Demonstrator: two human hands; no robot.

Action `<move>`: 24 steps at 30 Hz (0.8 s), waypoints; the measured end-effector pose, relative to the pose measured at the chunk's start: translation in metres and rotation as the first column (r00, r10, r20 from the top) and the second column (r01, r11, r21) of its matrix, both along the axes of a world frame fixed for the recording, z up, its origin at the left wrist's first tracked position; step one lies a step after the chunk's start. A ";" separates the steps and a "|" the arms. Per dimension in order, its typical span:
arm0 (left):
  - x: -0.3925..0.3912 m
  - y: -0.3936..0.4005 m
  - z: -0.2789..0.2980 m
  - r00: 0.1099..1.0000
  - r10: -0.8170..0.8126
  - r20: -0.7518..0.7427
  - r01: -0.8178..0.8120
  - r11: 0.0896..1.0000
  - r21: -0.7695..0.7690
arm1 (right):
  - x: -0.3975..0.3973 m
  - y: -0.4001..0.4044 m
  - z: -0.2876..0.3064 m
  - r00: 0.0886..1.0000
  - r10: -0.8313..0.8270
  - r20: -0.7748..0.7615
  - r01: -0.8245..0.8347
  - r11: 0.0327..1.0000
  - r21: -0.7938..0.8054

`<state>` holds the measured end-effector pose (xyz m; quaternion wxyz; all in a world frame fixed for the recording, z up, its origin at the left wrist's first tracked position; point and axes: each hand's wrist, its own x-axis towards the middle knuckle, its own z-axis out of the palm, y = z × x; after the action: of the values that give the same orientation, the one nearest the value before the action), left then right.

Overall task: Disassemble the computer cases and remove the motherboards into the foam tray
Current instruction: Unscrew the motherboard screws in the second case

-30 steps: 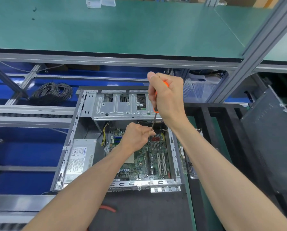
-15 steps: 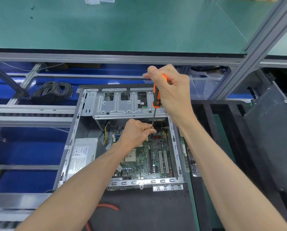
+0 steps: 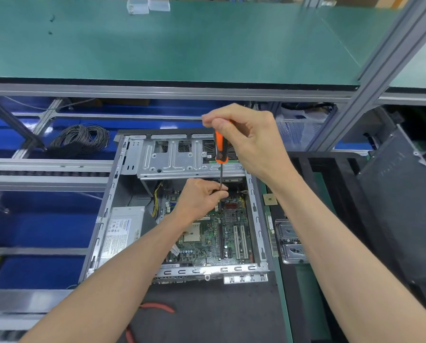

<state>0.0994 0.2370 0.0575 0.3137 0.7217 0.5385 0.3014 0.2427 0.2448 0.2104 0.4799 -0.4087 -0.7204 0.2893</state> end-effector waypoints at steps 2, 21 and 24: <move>0.000 -0.001 0.008 0.995 0.015 0.101 -0.008 0.997 -0.072 | 0.001 -0.003 0.004 1.000 0.012 0.013 -0.012 1.000 0.004; 0.004 -0.004 0.039 0.980 0.087 0.181 -0.084 0.996 -0.021 | 0.000 -0.008 0.033 0.699 -0.050 0.713 0.027 0.999 0.044; 0.002 -0.004 0.040 0.987 0.059 0.147 -0.061 0.998 0.014 | 0.001 -0.010 0.041 0.674 0.022 0.738 0.001 1.000 -0.032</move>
<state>0.1010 0.2325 0.0973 0.3363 0.6840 0.5326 0.3679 0.2439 0.2345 0.2515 0.1405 -0.4935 -0.8508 0.1130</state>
